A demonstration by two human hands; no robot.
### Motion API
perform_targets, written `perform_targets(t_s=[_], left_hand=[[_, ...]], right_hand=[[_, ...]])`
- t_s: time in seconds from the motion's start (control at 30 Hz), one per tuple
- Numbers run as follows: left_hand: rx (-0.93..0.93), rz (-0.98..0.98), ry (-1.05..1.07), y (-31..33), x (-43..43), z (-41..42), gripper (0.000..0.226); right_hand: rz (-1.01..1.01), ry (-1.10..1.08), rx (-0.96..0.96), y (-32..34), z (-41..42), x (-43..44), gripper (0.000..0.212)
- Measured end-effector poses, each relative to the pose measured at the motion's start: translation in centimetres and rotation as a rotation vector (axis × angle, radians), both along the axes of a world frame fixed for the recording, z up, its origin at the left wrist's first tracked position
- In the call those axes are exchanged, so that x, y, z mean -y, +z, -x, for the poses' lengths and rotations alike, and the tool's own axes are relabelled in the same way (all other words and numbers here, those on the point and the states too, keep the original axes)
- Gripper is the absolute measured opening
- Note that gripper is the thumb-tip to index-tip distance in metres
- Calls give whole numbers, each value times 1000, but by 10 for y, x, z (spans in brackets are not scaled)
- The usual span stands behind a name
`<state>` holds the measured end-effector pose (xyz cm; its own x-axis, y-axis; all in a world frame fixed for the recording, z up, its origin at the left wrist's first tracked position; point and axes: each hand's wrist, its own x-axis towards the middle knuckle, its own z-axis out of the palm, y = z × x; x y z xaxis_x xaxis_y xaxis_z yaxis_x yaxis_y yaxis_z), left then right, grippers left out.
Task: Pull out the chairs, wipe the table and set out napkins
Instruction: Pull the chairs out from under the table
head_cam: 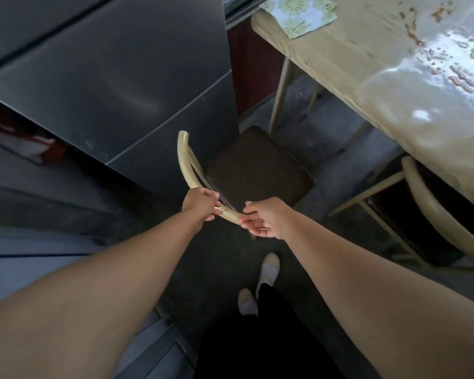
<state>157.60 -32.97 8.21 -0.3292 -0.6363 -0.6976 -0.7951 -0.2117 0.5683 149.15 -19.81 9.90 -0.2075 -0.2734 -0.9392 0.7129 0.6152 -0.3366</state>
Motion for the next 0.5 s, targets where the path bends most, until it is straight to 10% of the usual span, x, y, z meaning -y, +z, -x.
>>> perform_targets(t_s=[0.5], left_hand=[[209,44,-20,-19,84,25,24]], right_hand=[[-67,115,166,-13,23,98,33]])
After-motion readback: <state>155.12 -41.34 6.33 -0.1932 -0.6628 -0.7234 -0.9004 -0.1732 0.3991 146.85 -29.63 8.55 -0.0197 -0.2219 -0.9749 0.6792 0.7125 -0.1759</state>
